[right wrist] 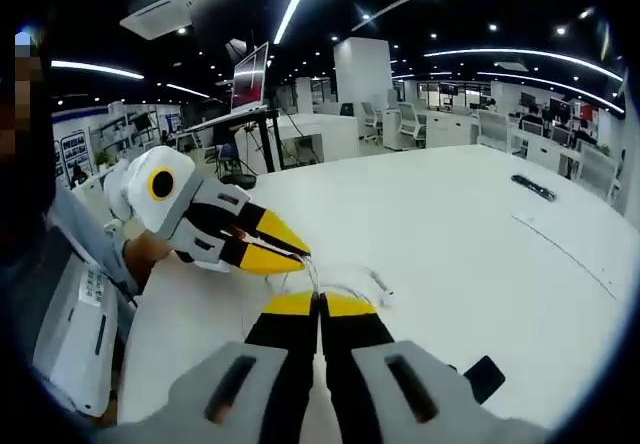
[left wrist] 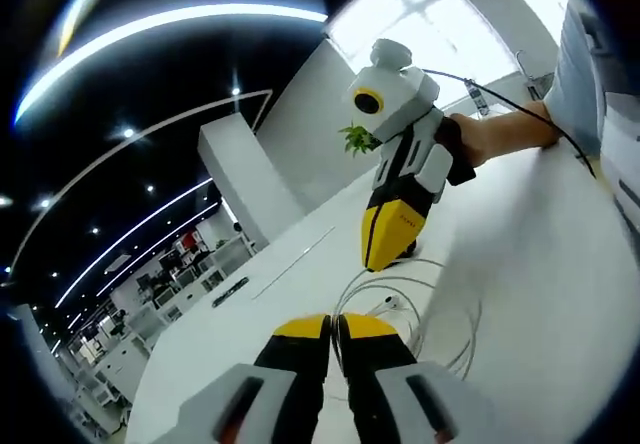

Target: Peel open the Velcro strap on the desktop, arrange the wired earphones neatly onto it, and close the Velcro strap to secure them.

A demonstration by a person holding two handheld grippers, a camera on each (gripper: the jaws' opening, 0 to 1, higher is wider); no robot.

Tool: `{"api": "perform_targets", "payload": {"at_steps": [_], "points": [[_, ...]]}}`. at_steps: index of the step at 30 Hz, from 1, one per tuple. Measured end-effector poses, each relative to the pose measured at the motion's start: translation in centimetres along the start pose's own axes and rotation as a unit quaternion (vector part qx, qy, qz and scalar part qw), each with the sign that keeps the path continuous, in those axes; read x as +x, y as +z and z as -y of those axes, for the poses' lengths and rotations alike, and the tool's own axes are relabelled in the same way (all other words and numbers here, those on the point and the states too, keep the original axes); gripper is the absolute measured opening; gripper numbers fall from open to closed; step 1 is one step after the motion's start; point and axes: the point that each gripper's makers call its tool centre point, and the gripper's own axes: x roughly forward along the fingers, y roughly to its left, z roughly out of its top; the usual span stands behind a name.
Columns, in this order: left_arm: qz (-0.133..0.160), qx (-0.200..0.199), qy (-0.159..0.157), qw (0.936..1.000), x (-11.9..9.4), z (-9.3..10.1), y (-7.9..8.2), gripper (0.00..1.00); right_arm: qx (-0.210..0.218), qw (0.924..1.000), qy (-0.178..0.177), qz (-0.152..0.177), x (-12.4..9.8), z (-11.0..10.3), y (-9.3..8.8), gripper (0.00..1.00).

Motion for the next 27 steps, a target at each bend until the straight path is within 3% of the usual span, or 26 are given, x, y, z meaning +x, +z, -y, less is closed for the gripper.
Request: {"api": "perform_targets", "payload": {"at_steps": [15,27], "points": [[0.003,0.023,0.004,0.9997,0.0,0.0,0.1,0.08,0.025,0.9986,0.041,0.021,0.1,-1.4,0.4,0.03],[-0.001,0.011,0.003,0.9999,-0.1,0.0,0.0,0.07,0.056,0.9966,0.036,0.049,0.0,-0.3,0.9,0.06]]}}
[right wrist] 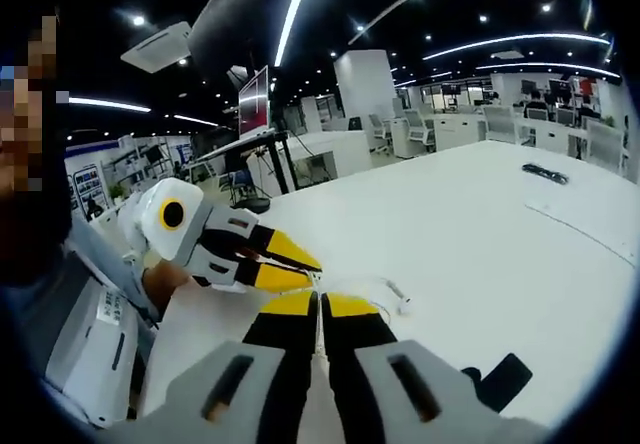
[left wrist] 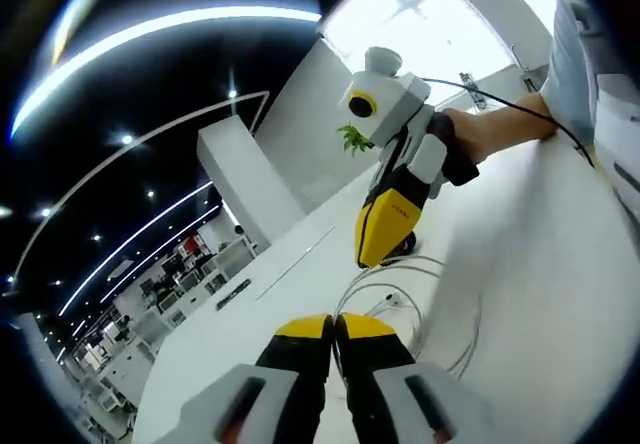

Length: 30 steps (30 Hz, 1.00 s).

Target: Peel open the Velcro strap on the desktop, arrange the wired earphones neatly onto it, and close the Velcro strap to secure them.

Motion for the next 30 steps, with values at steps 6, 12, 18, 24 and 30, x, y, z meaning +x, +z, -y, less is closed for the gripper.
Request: {"api": "perform_targets", "payload": {"at_steps": [6,12,18,24,30], "points": [[-0.008,-0.012,0.006,0.9999,-0.1,-0.4,-0.4,0.06,0.015,0.9996,-0.002,0.024,-0.6,0.3,1.0,0.08],[-0.006,-0.020,0.008,0.9997,-0.2,-0.5,-0.4,0.06,0.023,0.9989,-0.010,0.040,-1.0,1.0,1.5,0.08],[0.009,-0.025,0.013,0.9996,-0.5,-0.8,0.3,0.06,0.037,0.9979,-0.034,0.040,-1.3,2.8,1.4,0.08],[0.026,-0.031,0.011,0.9991,-0.6,-0.8,0.9,0.06,0.026,0.9979,-0.059,-0.010,-0.5,4.7,-1.1,0.08],[0.042,-0.029,0.016,0.9986,-0.9,-1.2,1.6,0.06,0.063,0.9962,-0.049,-0.034,0.5,4.7,-2.5,0.08]]}}
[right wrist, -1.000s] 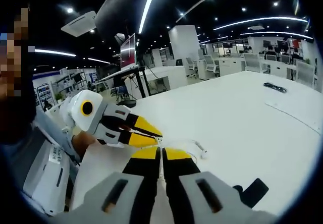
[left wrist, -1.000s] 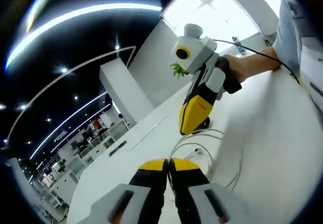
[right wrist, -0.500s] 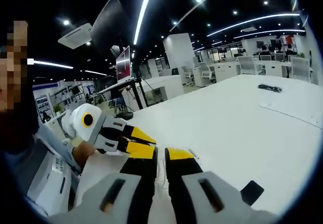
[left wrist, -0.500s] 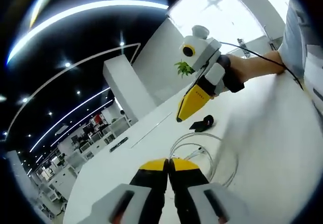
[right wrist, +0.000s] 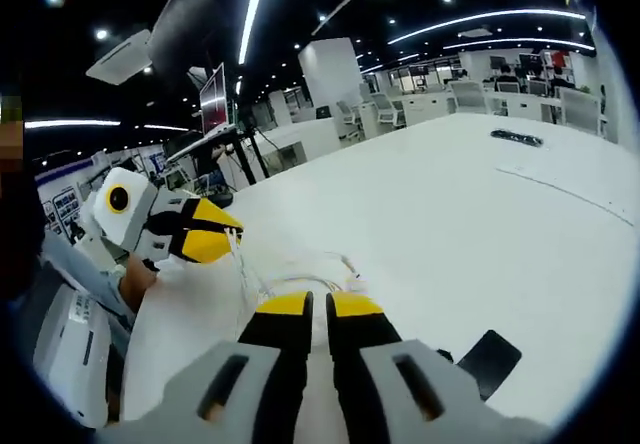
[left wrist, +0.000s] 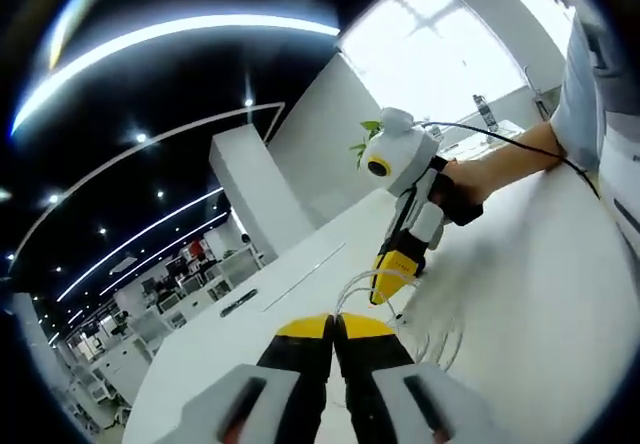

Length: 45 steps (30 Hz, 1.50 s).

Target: Peel open the Velcro strap on the desktop, arrange the wired earphones neatly onto it, and close the Velcro strap to secure them.

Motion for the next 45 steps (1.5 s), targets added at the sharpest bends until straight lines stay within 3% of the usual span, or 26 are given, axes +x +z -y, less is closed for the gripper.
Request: {"api": "perform_targets", "payload": {"at_steps": [5,13,34,45], "points": [[0.012,-0.004,0.005,0.9999,-0.2,-0.3,0.5,0.06,0.015,0.9993,0.000,-0.036,0.9,-0.1,-1.3,0.08],[0.017,0.001,0.002,0.9998,-0.4,-0.2,0.9,0.06,0.024,0.9972,-0.006,-0.071,1.2,-0.3,-1.6,0.08],[0.035,-0.003,0.003,0.9994,-0.9,0.0,1.9,0.06,-0.040,0.9854,-0.056,-0.156,2.0,-0.7,-2.4,0.08],[0.039,-0.007,0.001,0.9992,-0.9,0.1,2.1,0.06,-0.085,0.9732,-0.089,-0.194,1.7,-0.5,-2.4,0.08]]}}
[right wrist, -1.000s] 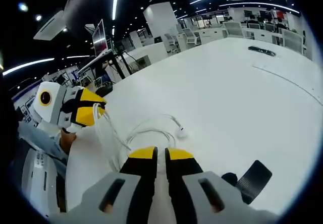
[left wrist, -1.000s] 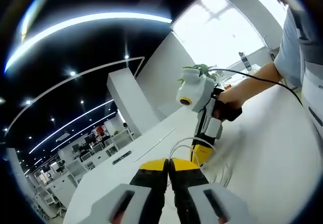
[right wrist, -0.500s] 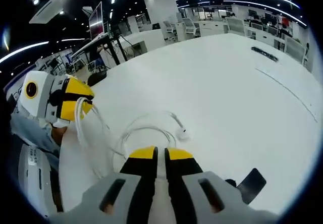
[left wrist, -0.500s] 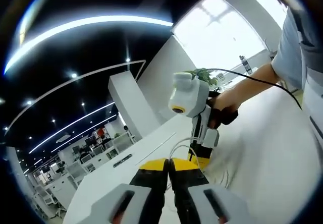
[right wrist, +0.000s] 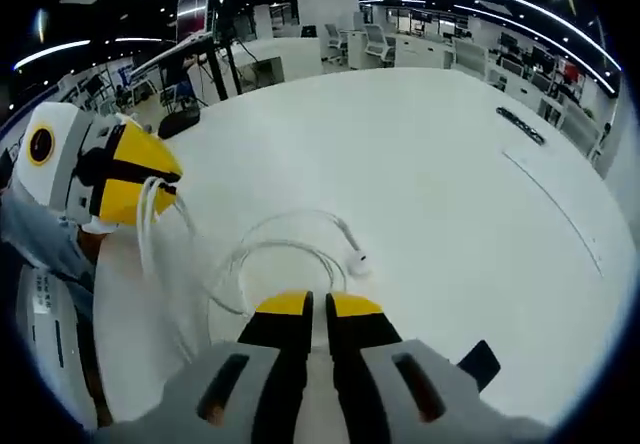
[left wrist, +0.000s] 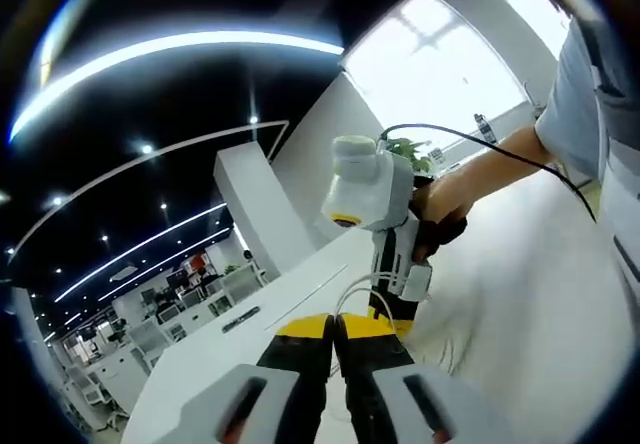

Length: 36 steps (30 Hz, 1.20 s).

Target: Peel open the Velcro strap on the desktop, arrange the wired earphones neatly onto it, and close the Velcro strap to secure them.

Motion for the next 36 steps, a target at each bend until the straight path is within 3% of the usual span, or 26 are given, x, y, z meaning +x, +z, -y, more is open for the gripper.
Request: {"api": "perform_targets", "payload": {"at_steps": [22,36], "points": [[0.003,0.000,-0.001,1.0000,0.07,0.05,0.09,0.06,-0.010,0.9982,-0.040,-0.044,-0.05,0.66,-0.02,0.08],[0.003,-0.001,-0.001,1.0000,0.10,0.05,0.05,0.06,-0.013,0.9987,-0.032,-0.039,-0.38,0.43,0.07,0.03]]}}
